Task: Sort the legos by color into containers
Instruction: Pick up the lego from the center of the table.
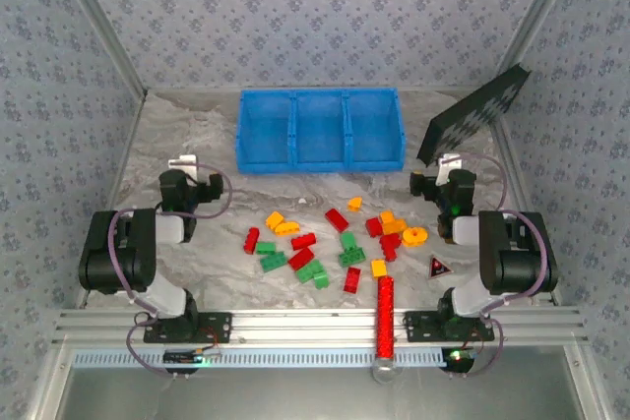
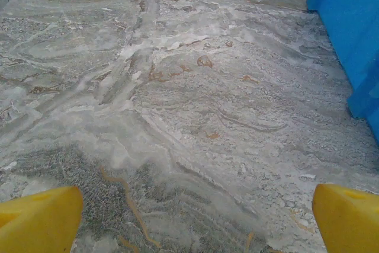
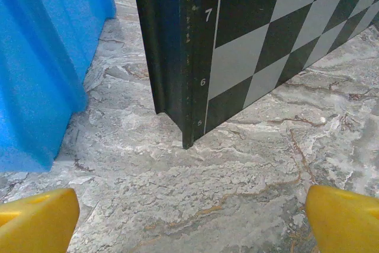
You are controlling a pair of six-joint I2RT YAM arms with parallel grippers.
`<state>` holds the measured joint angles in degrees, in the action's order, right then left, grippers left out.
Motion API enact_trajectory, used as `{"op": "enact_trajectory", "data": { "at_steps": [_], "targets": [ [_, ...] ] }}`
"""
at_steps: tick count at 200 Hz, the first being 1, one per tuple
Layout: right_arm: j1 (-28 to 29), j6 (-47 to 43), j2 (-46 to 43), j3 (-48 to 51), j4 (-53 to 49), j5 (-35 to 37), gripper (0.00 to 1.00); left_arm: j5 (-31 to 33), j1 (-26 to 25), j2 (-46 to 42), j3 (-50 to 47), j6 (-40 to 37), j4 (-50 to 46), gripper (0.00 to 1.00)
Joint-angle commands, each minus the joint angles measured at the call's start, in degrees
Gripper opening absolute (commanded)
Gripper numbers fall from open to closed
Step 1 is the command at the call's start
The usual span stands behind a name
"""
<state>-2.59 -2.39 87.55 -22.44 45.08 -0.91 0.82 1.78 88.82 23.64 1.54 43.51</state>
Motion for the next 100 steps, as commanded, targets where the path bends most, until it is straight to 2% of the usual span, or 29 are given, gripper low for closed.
{"op": "enact_trajectory", "data": {
  "at_steps": [1,100],
  "targets": [
    [0.31,0.34,-0.27,-0.34,0.62,-0.03,1.00,-0.91,-0.10,-1.10,1.10,-0.12,0.97,0.99],
    [0.02,0.50,-0.27,-0.34,0.54,-0.43,1.00,-0.91,-0.10,-1.10,1.06,-0.05,0.97,0.99]
  ]
}}
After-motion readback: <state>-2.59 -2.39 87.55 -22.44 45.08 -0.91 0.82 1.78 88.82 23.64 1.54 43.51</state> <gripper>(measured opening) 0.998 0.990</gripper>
